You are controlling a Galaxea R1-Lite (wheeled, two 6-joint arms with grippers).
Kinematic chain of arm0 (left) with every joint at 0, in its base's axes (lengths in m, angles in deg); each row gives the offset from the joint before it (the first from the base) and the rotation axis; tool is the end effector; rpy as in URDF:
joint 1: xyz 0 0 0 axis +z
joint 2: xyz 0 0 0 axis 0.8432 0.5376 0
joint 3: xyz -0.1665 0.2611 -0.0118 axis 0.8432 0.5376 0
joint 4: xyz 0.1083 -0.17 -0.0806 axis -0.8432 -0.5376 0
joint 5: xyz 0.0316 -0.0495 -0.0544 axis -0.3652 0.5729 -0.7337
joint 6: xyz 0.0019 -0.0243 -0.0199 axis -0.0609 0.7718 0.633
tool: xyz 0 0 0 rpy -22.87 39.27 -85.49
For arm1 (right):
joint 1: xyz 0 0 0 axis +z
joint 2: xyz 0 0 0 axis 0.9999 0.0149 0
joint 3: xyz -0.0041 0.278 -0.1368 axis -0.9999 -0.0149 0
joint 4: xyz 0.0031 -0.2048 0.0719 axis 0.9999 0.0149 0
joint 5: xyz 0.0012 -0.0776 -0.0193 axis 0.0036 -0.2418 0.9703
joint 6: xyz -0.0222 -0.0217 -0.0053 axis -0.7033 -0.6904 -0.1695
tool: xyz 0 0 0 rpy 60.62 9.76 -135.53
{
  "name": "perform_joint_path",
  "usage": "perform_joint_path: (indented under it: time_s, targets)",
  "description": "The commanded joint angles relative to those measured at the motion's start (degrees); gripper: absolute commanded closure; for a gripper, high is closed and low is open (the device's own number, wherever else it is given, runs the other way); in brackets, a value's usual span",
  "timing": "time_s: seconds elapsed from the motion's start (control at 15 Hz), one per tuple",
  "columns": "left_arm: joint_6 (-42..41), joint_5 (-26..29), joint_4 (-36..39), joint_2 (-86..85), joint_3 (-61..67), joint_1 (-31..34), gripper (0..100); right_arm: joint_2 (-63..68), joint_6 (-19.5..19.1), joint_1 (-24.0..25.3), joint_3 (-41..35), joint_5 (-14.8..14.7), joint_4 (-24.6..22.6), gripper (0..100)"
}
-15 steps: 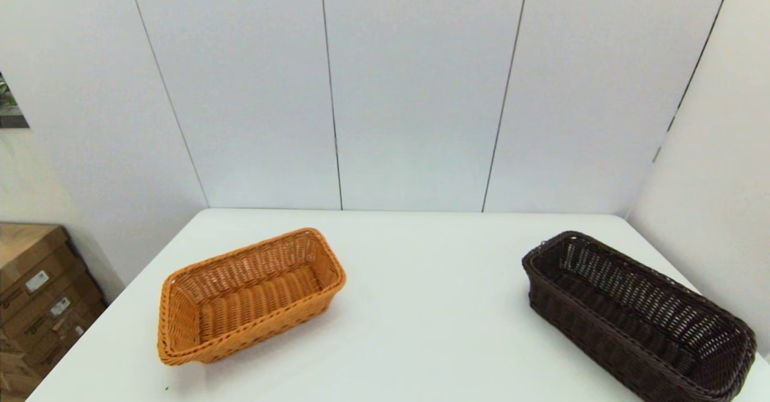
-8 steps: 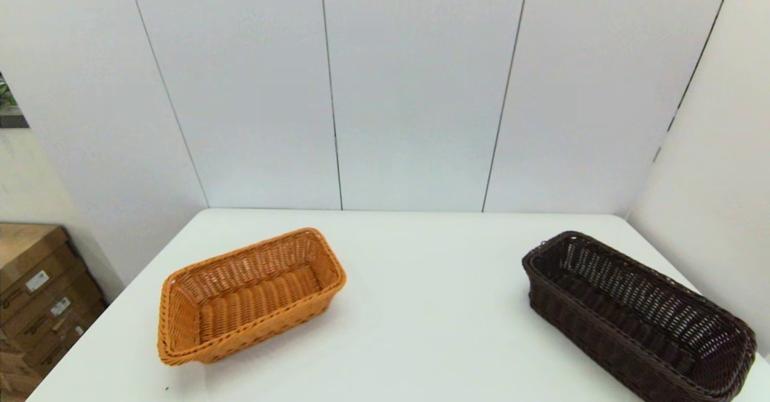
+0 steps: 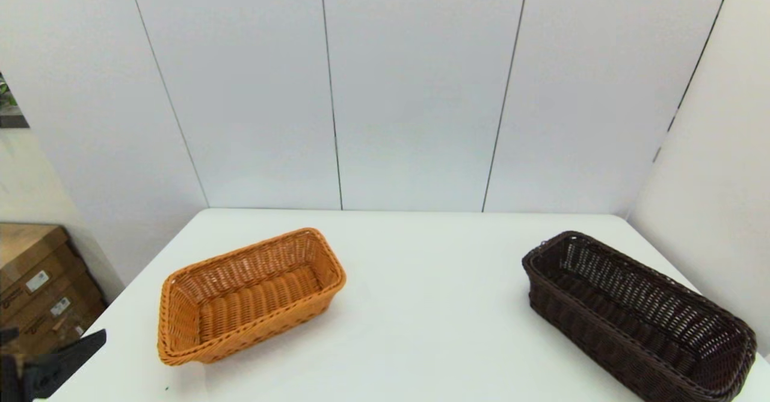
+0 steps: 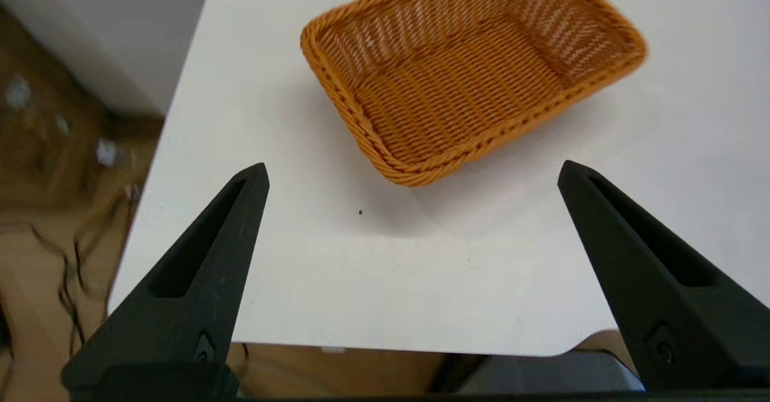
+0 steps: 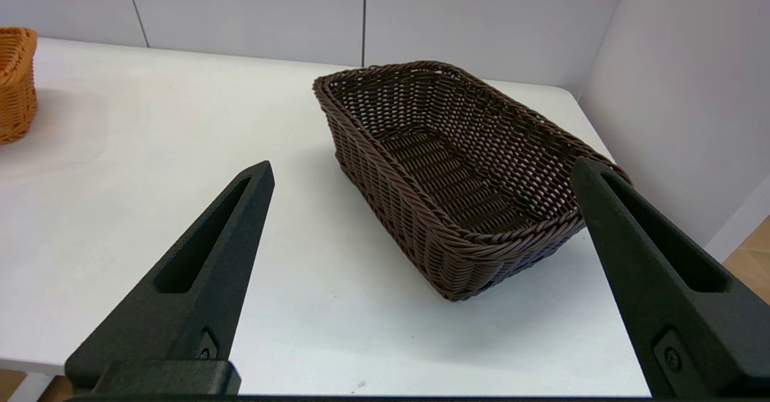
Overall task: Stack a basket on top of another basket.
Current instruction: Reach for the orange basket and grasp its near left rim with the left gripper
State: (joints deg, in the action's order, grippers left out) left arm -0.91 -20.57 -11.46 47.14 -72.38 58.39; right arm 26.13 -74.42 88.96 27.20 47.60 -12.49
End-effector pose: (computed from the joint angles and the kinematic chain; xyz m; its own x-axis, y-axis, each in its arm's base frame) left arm 0.0949 0.0010 0.1779 0.8745 0.0008 -0.4851 -0.0328 0.9978 -0.0575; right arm 0.0050 0.0012 0.0746 0.9994 0.0330 -0.0077 -0.0334 0.9974 -0.0645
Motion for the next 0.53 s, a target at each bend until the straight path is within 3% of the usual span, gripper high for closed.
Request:
perform_joint_path:
  time_s: [0.07,0.53]
  targets:
    - [14.3,-1.1,-0.1,34.8,-15.5,3.5,0,0.0,-0.1,0.0,0.0,0.0,0.0,0]
    - [24.1,-2.6,-0.2,52.6,-21.3,3.5,0,0.0,-0.1,0.0,0.0,0.0,0.0,0]
